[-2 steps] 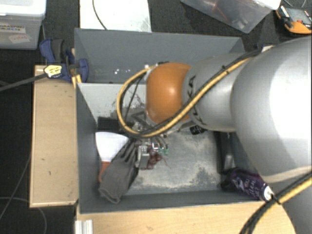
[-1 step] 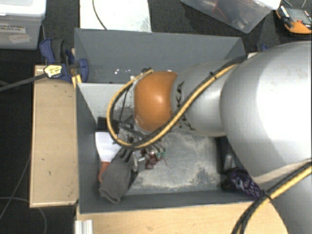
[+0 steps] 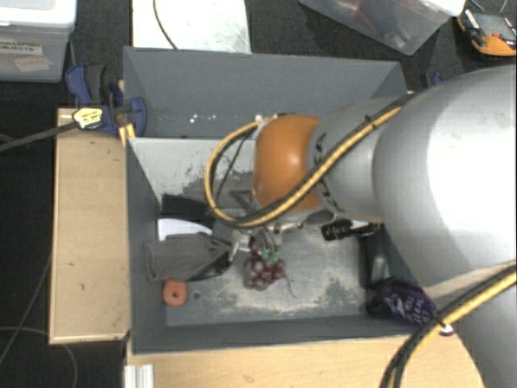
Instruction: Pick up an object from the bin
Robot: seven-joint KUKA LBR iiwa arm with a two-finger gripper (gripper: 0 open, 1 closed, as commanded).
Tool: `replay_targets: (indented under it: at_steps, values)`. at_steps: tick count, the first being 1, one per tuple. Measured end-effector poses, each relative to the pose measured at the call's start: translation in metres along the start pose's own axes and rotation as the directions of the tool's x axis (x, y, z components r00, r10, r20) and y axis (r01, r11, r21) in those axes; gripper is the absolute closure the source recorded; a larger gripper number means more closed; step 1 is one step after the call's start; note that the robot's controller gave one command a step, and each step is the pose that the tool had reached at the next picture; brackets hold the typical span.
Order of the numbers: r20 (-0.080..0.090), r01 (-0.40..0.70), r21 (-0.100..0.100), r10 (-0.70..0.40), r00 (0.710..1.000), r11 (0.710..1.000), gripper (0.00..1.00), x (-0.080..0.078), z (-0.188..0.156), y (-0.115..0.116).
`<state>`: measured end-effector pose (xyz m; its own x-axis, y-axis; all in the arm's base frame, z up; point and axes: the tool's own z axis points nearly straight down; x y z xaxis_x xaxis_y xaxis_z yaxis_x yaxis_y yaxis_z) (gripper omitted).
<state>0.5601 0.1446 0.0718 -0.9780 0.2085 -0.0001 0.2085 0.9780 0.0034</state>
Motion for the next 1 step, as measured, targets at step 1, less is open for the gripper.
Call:
replay_targets:
  at_steps: [1]
  values:
    - [0.0, 0.0, 0.0, 0.0, 1.0, 1.0, 1.0, 0.0001, 0.0001, 0.0]
